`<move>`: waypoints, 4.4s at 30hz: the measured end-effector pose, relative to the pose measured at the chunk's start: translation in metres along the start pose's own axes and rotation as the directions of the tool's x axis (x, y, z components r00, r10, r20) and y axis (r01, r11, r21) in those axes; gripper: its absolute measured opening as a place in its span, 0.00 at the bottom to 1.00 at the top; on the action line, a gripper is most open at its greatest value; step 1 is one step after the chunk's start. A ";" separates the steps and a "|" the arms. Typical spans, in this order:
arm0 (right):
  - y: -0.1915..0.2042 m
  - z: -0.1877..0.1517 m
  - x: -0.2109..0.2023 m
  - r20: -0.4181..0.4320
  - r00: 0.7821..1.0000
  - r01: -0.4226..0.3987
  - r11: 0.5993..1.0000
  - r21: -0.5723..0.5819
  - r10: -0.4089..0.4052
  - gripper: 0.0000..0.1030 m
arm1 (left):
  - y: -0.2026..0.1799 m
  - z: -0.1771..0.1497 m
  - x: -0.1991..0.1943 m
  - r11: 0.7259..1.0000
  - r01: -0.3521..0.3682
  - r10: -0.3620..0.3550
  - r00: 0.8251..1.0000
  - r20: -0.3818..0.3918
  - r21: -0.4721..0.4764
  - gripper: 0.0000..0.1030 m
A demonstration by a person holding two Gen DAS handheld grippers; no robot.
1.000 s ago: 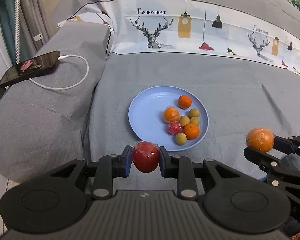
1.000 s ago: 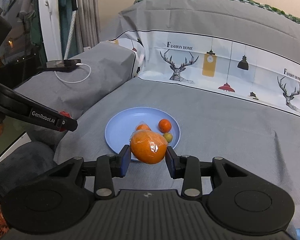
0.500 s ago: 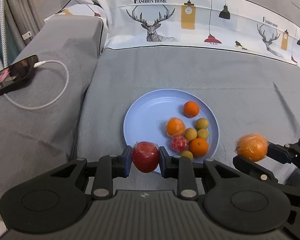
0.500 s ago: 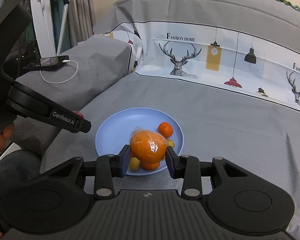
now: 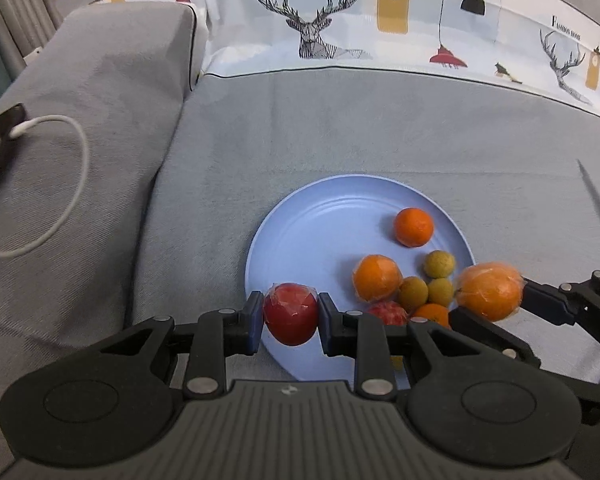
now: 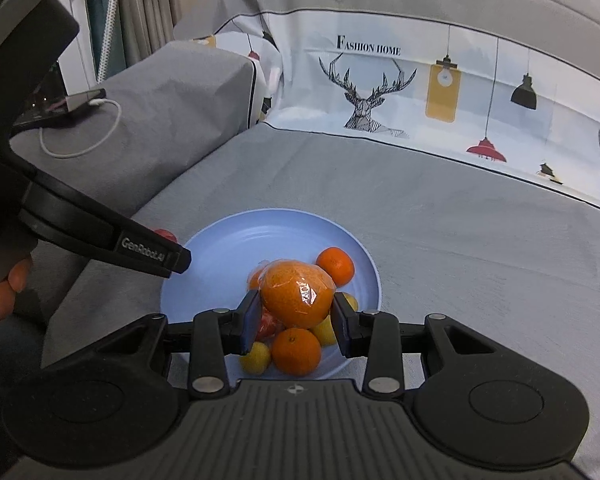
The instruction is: Organize fruits
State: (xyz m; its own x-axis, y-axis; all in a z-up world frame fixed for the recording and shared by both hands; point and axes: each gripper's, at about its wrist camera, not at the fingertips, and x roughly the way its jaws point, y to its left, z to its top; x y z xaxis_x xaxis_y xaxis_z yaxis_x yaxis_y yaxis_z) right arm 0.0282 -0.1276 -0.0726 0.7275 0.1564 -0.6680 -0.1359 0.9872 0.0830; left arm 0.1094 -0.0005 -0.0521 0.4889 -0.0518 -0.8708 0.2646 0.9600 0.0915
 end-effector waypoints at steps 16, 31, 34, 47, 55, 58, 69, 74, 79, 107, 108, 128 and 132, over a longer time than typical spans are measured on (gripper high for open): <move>-0.005 0.013 0.053 -0.091 0.995 0.026 0.999 -0.043 -0.030 0.70 | -0.004 0.014 0.045 0.991 -0.131 0.131 0.991 -0.004 0.039 1.00; 0.012 -0.032 -0.068 -0.046 0.994 0.105 0.992 0.070 -0.102 0.99 | 0.015 -0.068 -0.059 0.994 -0.083 0.081 0.996 -0.034 -0.071 1.00; 0.020 -0.040 -0.091 -0.011 0.993 0.116 0.990 0.082 -0.116 0.99 | 0.014 -0.081 -0.076 0.993 -0.082 0.081 0.997 -0.016 -0.079 1.00; 0.043 -0.047 -0.135 0.080 0.989 0.125 0.991 0.039 -0.128 0.99 | 0.010 -0.096 -0.123 0.992 -0.086 0.093 0.993 0.069 -0.094 1.00; 0.044 -0.046 -0.146 0.103 0.985 0.133 0.990 0.047 -0.137 0.99 | 0.008 -0.100 -0.130 0.993 -0.087 0.093 0.993 0.076 -0.085 1.00; 0.045 -0.046 -0.148 0.106 0.985 0.133 0.990 0.048 -0.138 0.99 | 0.008 -0.100 -0.131 0.993 -0.086 0.092 0.993 0.076 -0.083 1.00; 0.044 -0.047 -0.147 0.100 0.985 0.137 0.989 0.051 -0.142 0.99 | 0.003 -0.102 -0.130 0.995 -0.083 0.088 0.994 0.070 -0.060 1.00; 0.045 -0.047 -0.146 0.097 0.985 0.136 0.989 0.050 -0.141 0.99 | 0.005 -0.101 -0.128 0.994 -0.089 0.092 0.994 0.058 -0.063 1.00; 0.044 -0.047 -0.145 0.095 0.985 0.137 0.989 0.050 -0.141 0.99 | 0.004 -0.101 -0.128 0.992 -0.112 0.115 0.991 0.062 -0.052 1.00; 0.046 -0.047 -0.142 0.081 0.987 0.133 0.990 0.037 -0.135 0.99 | 0.007 -0.100 -0.127 0.991 -0.126 0.129 0.990 0.056 -0.051 1.00; 0.046 -0.047 -0.142 0.081 0.988 0.132 0.991 0.036 -0.135 0.99 | 0.007 -0.100 -0.127 0.991 -0.126 0.129 0.990 0.056 -0.052 1.00; 0.044 -0.047 -0.140 0.075 0.988 0.132 0.990 0.041 -0.135 0.99 | 0.007 -0.100 -0.124 0.993 -0.103 0.105 0.993 0.047 -0.053 1.00; 0.044 -0.047 -0.138 0.072 0.988 0.132 0.990 0.042 -0.135 0.99 | 0.007 -0.100 -0.125 0.993 -0.106 0.109 0.993 0.053 -0.055 1.00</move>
State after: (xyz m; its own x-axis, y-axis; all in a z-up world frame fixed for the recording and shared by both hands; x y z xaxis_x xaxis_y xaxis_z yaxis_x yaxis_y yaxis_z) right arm -0.1102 -0.1073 -0.0112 0.7858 0.0234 -0.6180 -0.0102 0.9996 0.0249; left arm -0.0332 0.0407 0.0086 0.5579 0.0390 -0.8290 0.1648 0.9738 0.1568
